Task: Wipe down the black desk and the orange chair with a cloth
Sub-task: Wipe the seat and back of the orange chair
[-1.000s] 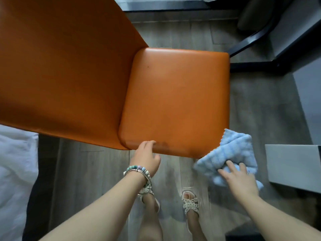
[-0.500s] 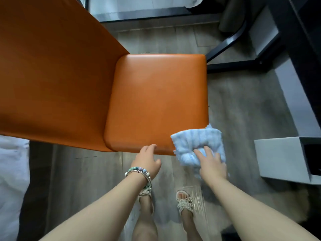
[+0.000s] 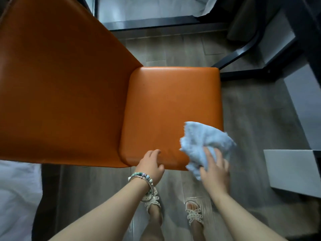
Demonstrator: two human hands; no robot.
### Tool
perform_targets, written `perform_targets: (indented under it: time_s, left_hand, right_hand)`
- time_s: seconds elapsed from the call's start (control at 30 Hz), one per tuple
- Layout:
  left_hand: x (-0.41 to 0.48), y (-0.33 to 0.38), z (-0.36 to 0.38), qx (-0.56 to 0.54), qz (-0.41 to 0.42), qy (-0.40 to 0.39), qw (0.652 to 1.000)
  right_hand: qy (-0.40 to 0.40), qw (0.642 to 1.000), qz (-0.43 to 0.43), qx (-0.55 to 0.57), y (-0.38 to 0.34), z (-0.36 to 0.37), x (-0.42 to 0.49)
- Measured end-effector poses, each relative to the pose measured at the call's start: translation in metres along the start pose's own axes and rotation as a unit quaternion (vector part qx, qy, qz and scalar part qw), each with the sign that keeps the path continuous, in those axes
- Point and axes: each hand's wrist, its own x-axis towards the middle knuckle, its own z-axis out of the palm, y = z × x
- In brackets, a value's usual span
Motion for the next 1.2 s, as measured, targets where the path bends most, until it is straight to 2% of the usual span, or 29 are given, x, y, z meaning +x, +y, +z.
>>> perform_targets:
  time_s: [0.07, 0.17, 0.27, 0.4, 0.47, 0.53, 0.63, 0.7, 0.77, 0.83, 0.87, 0.9, 0.97, 1.03, 1.13, 1.2]
  left_hand:
    - [0.007, -0.013, -0.007, -0.003, 0.0, 0.005, 1.0]
    - [0.017, -0.031, -0.012, -0.01, -0.005, 0.003, 1.0]
    - [0.022, -0.042, -0.014, -0.013, -0.016, -0.007, 1.0]
    - [0.03, -0.04, -0.015, -0.01, -0.017, -0.023, 1.0]
    - [0.036, -0.034, -0.018, -0.004, -0.007, -0.036, 0.999]
    - [0.045, -0.026, -0.023, 0.001, -0.01, -0.044, 0.999]
    - [0.062, -0.012, -0.033, 0.002, -0.016, -0.036, 0.999]
    - [0.076, -0.002, -0.041, -0.005, -0.022, -0.022, 1.0]
    - [0.092, 0.008, -0.05, -0.008, -0.033, -0.005, 0.999]
    - [0.108, 0.015, -0.055, -0.011, -0.044, 0.002, 0.999]
    - [0.115, 0.018, -0.058, -0.014, -0.049, 0.0, 0.999]
    - [0.122, 0.021, -0.06, -0.016, -0.057, -0.003, 0.998]
    - [0.137, 0.027, -0.064, -0.014, -0.071, -0.005, 0.997]
    - [0.149, 0.033, -0.068, -0.008, -0.075, -0.001, 0.997]
    - [0.161, 0.039, -0.073, -0.017, -0.088, -0.002, 0.996]
    - [0.166, 0.04, -0.078, -0.021, -0.094, -0.001, 0.995]
  right_hand:
    - [-0.068, 0.991, -0.082, -0.076, -0.033, 0.018, 0.011]
    - [-0.121, 0.989, -0.026, -0.076, -0.043, 0.043, 0.023]
    - [-0.092, 0.991, 0.094, -0.029, -0.013, 0.039, 0.018]
    - [-0.093, 0.975, 0.202, 0.0, 0.045, 0.016, 0.021]
    - [-0.041, 0.954, 0.287, 0.072, 0.06, 0.002, 0.033]
    - [0.047, 0.94, 0.32, 0.104, 0.059, -0.016, 0.049]
    - [0.132, 0.956, 0.238, 0.107, 0.032, -0.037, 0.086]
    - [0.119, 0.982, 0.113, 0.096, -0.006, -0.038, 0.109]
    - [0.047, 0.996, -0.066, 0.029, -0.047, -0.029, 0.128]
    - [-0.042, 0.967, -0.234, -0.092, -0.077, -0.018, 0.139]
    - [-0.065, 0.943, -0.296, -0.136, -0.082, -0.011, 0.144]
    - [-0.091, 0.925, -0.323, -0.177, -0.082, -0.007, 0.15]
    - [-0.111, 0.924, -0.302, -0.205, -0.074, -0.005, 0.17]
    - [-0.092, 0.95, -0.231, -0.189, -0.06, -0.012, 0.2]
    - [-0.033, 0.988, -0.067, -0.135, -0.036, -0.041, 0.256]
    - [0.007, 0.997, 0.03, -0.064, -0.028, -0.065, 0.286]
